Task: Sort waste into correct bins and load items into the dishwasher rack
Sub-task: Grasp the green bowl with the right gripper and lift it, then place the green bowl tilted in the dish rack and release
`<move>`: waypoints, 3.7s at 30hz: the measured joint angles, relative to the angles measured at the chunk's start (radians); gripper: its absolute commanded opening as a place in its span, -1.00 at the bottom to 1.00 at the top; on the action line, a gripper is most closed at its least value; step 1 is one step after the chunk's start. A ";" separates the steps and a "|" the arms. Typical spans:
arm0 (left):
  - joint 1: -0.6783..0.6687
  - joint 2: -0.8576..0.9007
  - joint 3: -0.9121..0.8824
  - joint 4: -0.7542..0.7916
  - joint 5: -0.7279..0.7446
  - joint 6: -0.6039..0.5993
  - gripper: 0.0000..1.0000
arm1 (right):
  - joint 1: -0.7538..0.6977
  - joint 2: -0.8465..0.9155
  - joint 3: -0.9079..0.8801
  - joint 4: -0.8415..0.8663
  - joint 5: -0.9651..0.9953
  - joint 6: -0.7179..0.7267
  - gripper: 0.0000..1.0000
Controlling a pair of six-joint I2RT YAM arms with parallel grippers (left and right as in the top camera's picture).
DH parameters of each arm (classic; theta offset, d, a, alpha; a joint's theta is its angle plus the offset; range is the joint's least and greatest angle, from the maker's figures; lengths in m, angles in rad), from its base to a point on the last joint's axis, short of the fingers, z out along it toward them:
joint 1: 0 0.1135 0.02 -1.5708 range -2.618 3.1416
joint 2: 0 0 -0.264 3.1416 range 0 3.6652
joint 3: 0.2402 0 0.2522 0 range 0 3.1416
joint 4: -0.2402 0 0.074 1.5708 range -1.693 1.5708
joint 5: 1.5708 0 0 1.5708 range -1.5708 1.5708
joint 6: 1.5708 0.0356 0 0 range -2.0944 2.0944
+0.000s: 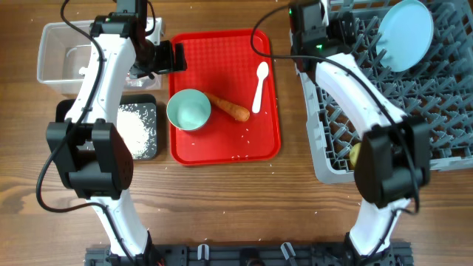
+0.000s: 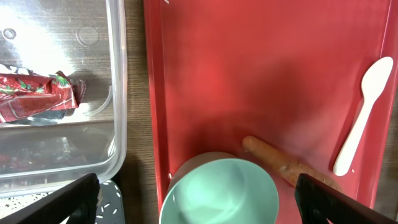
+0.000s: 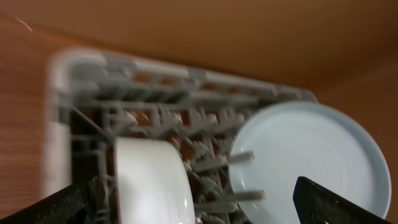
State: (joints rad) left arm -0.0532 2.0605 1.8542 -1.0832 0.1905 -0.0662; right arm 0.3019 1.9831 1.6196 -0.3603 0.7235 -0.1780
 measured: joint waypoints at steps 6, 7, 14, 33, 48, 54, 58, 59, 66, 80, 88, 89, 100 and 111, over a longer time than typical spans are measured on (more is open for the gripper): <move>0.000 0.000 0.000 0.003 0.000 0.000 1.00 | 0.018 -0.085 0.036 -0.315 -0.588 0.096 0.97; 0.000 0.000 0.000 0.003 0.000 0.000 1.00 | 0.035 -0.085 0.031 -0.323 -0.709 0.111 0.96; 0.140 0.000 0.000 0.011 0.000 -0.143 1.00 | 0.326 0.031 0.029 -0.304 -1.027 0.494 0.14; 0.191 0.000 0.000 0.003 -0.003 -0.180 1.00 | 0.311 0.046 0.027 -0.406 -0.871 0.708 -0.91; 0.191 0.000 0.000 0.028 -0.003 -0.188 1.00 | -0.090 -0.347 -0.315 -0.441 0.304 0.305 -0.91; 0.191 0.000 0.000 0.037 -0.003 -0.192 1.00 | -0.089 -0.343 -0.410 -0.271 0.312 0.172 -0.91; 0.191 0.000 0.000 0.045 -0.003 -0.195 1.00 | -0.069 -0.329 -0.414 -0.221 0.298 0.155 -0.91; 0.191 0.000 0.000 0.045 -0.003 -0.195 1.00 | -0.066 -0.324 -0.414 -0.217 0.296 0.153 -0.91; 0.191 0.000 0.000 0.045 -0.003 -0.195 1.00 | -0.028 -0.221 -0.419 -0.203 0.290 0.144 0.70; 0.191 0.000 0.000 0.045 -0.003 -0.196 1.00 | -0.004 -0.391 -0.415 -0.292 0.007 0.271 0.57; 0.191 0.000 0.000 0.034 -0.004 -0.195 1.00 | -0.432 -0.509 -0.292 -0.281 -0.682 0.537 0.15; 0.191 0.000 0.000 0.033 -0.004 -0.195 1.00 | -0.443 -0.439 -0.292 -0.291 -0.745 0.572 0.15; 0.191 0.000 0.000 0.033 -0.004 -0.195 1.00 | -0.443 -0.233 -0.292 -0.314 -0.919 0.661 -0.05; 0.191 0.000 0.000 0.033 -0.004 -0.195 1.00 | -0.468 -0.389 -0.256 -0.366 -0.925 0.645 0.05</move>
State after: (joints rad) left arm 0.1379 2.0605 1.8545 -1.0504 0.1864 -0.2615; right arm -0.1658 1.5940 1.3636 -0.7261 -0.2012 0.4671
